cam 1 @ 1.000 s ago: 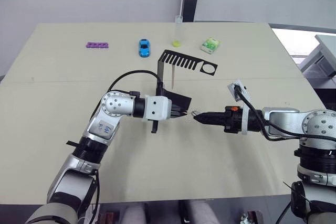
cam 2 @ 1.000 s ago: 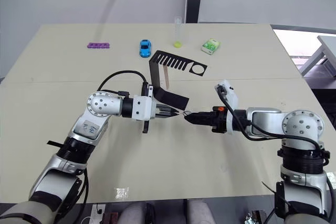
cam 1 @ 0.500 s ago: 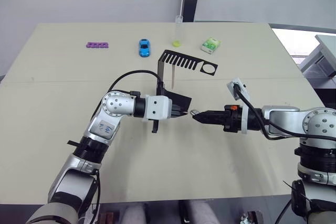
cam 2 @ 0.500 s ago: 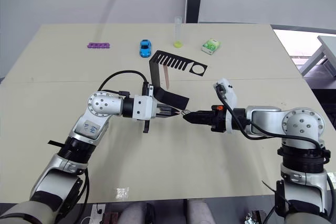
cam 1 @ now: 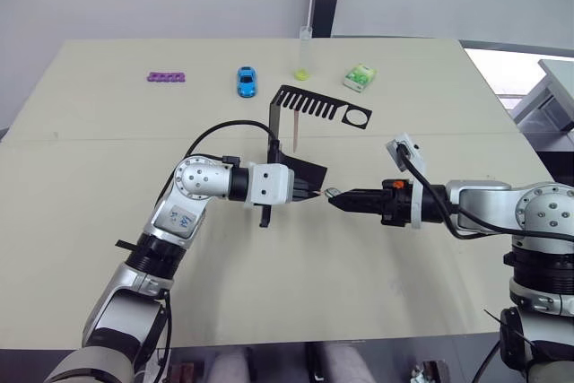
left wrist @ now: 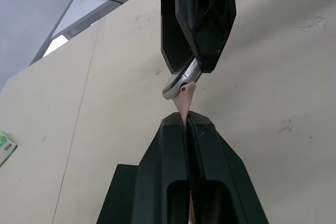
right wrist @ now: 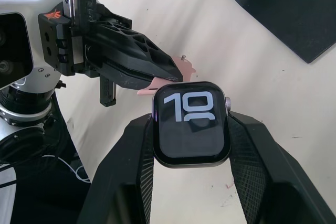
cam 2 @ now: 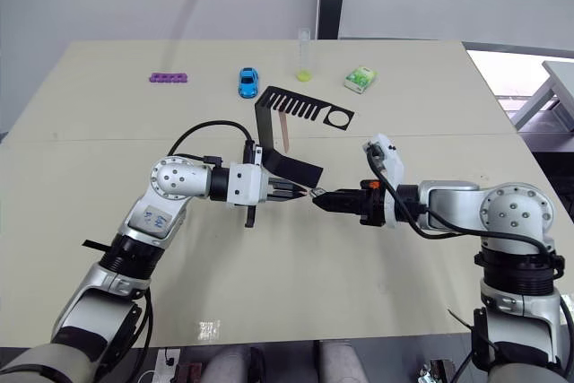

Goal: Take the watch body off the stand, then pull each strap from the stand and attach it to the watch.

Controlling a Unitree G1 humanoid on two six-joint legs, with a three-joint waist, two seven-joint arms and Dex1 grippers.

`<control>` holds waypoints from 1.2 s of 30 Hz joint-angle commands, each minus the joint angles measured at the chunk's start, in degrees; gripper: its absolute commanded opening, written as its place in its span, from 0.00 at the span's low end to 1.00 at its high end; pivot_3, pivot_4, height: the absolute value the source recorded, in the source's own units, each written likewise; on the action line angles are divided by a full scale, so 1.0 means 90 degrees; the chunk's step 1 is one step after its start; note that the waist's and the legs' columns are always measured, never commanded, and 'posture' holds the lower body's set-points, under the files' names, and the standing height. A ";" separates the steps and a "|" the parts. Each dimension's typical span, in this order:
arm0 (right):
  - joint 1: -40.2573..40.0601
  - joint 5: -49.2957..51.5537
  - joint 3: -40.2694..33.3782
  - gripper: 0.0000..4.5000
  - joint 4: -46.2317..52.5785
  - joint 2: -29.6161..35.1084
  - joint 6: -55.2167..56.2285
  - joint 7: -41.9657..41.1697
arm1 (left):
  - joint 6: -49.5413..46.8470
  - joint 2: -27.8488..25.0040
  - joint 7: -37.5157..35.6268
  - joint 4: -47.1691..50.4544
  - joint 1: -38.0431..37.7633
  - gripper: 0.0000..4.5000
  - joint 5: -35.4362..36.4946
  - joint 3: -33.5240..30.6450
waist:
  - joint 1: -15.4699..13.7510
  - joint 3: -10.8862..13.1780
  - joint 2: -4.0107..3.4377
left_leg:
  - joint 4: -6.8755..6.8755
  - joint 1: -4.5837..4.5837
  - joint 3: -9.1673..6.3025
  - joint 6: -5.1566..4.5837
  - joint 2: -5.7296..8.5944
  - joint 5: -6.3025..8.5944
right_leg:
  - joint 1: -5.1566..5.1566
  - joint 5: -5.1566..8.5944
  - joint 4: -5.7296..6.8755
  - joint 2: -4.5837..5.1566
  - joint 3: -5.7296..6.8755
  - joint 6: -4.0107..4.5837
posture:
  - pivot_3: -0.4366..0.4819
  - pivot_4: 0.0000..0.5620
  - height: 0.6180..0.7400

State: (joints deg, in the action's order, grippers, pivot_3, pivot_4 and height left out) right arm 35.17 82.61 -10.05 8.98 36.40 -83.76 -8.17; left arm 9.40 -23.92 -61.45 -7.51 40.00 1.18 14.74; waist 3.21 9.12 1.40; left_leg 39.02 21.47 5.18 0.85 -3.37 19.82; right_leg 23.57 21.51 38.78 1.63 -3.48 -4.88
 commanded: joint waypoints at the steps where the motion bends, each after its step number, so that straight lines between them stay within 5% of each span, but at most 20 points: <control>1: 0.0146 0.0190 0.0133 0.34 0.0342 -0.0041 0.0069 -0.0213 | 0.0087 0.0258 0.0102 0.0188 0.0271 0.00 0.0019 0.0185 | -0.0001 0.0000 0.0000 | 0.0000 0.0000 0.0000 0.0000 0.0000 0.0000 | 0.0000 0.0000 0.0000 0.0000 0.0000 0.0000 | 0.48 0.27 1.00; 36: 0.0226 0.0231 0.0313 0.34 0.0446 -0.0014 0.0164 -0.0163 | 0.0101 0.0403 0.0107 0.0084 0.0306 0.00 -0.0044 0.0165 | 0.0000 0.0000 0.0000 | 0.0000 0.0000 0.0000 0.0000 0.0000 0.0000 | 0.0000 0.0000 0.0000 0.0000 0.0001 0.0000 | 0.48 0.27 1.00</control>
State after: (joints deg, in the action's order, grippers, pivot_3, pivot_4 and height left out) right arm 35.43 82.24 -8.71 9.03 37.44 -82.68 -8.15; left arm 9.36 -22.68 -61.42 -8.79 40.41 0.02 14.67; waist 3.21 9.13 1.40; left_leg 39.02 21.47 5.18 0.85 -3.37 19.82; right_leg 23.57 21.51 38.79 1.63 -3.47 -4.88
